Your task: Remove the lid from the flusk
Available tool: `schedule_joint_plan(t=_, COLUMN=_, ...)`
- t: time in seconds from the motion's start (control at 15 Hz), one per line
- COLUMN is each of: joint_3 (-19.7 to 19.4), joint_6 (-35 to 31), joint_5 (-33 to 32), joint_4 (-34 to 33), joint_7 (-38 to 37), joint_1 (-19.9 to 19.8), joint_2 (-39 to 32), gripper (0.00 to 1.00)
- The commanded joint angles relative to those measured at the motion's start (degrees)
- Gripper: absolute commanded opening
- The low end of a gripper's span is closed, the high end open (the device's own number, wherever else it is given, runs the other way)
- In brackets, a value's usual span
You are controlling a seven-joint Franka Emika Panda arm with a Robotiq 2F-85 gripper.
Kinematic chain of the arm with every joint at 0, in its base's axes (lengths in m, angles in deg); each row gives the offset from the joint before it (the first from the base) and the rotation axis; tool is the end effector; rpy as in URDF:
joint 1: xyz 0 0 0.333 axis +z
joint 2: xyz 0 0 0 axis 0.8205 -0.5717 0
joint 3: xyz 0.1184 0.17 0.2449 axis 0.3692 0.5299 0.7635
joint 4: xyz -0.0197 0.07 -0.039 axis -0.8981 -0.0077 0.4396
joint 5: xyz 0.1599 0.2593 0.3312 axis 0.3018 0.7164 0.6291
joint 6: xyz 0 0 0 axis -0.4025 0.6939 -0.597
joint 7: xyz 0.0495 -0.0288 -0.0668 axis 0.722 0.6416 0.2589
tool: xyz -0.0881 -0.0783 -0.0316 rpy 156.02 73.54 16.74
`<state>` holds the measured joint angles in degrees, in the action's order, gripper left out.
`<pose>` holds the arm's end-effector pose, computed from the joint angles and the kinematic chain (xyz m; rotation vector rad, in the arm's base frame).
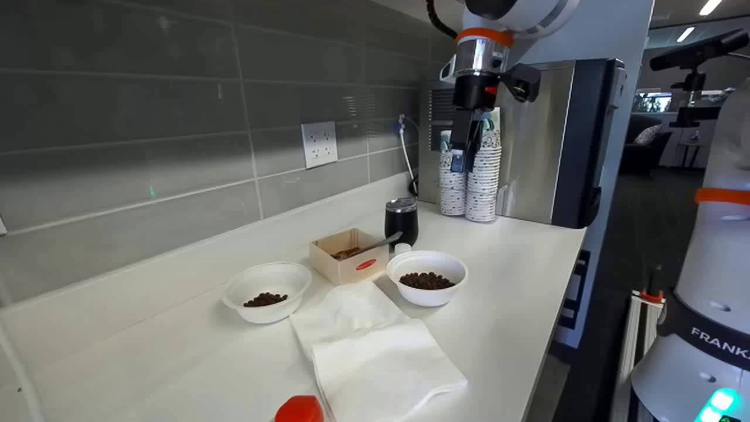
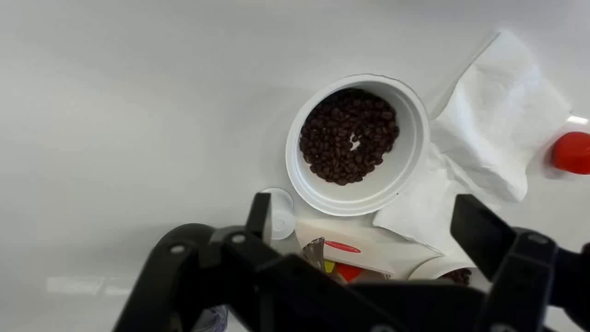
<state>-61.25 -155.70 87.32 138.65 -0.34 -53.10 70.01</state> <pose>0.4058 -0.1019 0.3527 -2.9245 -0.3994 -0.0842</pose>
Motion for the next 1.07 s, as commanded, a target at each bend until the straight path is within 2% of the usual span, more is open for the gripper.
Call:
schedule_joint_plan(t=0.0, joint_3=1.3, joint_6=0.1, joint_5=0.8, joint_4=-0.1, joint_7=0.6, joint_1=-1.3, joint_2=-0.2, gripper=1.0)
schedule_joint_plan(t=0.4, joint_3=1.3, joint_6=0.1, joint_5=0.8, joint_4=-0.1, joint_7=0.6, joint_1=-1.3, joint_2=-0.2, gripper=1.0)
schedule_joint_plan(t=0.67, joint_3=1.1, joint_6=-1.9, joint_5=0.5, joint_4=-1.5, joint_7=0.3, joint_1=-2.4, joint_2=-2.7, gripper=1.0)
schedule_joint_plan(t=1.0, joint_3=-0.2, joint_6=-7.3, joint_5=1.4, joint_4=-7.1, joint_7=2.3, joint_1=-2.7, joint_2=-10.7, gripper=1.0)
